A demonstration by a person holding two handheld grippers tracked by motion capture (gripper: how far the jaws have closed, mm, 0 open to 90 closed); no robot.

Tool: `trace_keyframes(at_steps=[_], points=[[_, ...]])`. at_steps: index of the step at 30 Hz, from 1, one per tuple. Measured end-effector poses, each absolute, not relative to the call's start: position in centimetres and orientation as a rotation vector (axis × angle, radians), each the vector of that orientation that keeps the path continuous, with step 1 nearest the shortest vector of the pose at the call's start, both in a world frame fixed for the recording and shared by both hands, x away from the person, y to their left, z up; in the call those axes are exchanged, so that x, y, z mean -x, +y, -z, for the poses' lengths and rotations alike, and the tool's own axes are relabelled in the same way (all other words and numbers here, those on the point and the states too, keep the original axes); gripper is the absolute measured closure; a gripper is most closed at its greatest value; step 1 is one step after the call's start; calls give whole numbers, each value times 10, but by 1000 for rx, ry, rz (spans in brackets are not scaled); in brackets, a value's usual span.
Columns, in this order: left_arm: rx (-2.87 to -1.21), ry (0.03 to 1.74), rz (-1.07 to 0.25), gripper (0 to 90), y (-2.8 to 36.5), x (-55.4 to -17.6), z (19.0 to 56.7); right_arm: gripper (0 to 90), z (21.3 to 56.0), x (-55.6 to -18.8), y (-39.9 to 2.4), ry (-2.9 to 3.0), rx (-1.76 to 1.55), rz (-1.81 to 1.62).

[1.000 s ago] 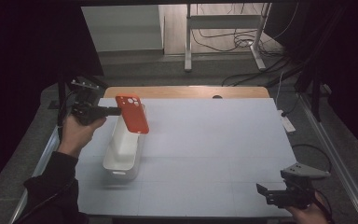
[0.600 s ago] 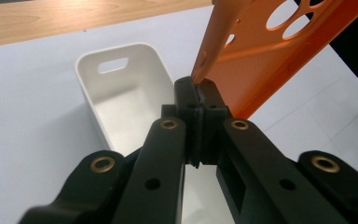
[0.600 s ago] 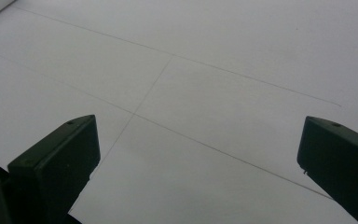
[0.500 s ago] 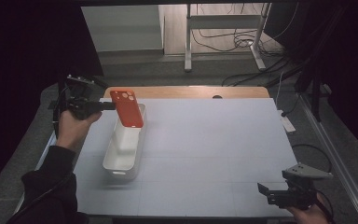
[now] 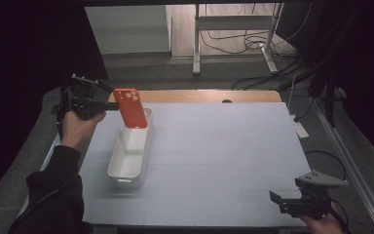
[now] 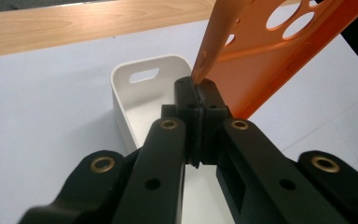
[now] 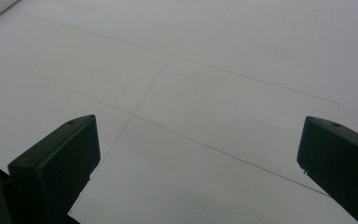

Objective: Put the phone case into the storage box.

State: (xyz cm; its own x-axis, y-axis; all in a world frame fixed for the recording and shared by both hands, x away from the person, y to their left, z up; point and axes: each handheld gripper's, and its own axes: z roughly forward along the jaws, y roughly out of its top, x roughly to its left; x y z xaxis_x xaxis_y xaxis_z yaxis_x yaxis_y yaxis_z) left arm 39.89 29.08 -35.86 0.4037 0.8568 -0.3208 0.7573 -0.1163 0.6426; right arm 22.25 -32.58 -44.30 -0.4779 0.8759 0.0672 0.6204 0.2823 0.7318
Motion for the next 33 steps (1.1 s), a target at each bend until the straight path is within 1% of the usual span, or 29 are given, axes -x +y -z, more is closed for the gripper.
trace_keyframes(at_steps=[11,24,33], points=[[-1906,1414,-216,891,287,-413,362,0,443,-222,-325,2221,-1346,-1015],[-1872,1460,-220,891,290,-428,375,0,443,-223,-324,2234,-1339,-1013],[-1882,1482,-218,891,287,-437,387,0,444,-223,-323,2243,-1333,-1011]])
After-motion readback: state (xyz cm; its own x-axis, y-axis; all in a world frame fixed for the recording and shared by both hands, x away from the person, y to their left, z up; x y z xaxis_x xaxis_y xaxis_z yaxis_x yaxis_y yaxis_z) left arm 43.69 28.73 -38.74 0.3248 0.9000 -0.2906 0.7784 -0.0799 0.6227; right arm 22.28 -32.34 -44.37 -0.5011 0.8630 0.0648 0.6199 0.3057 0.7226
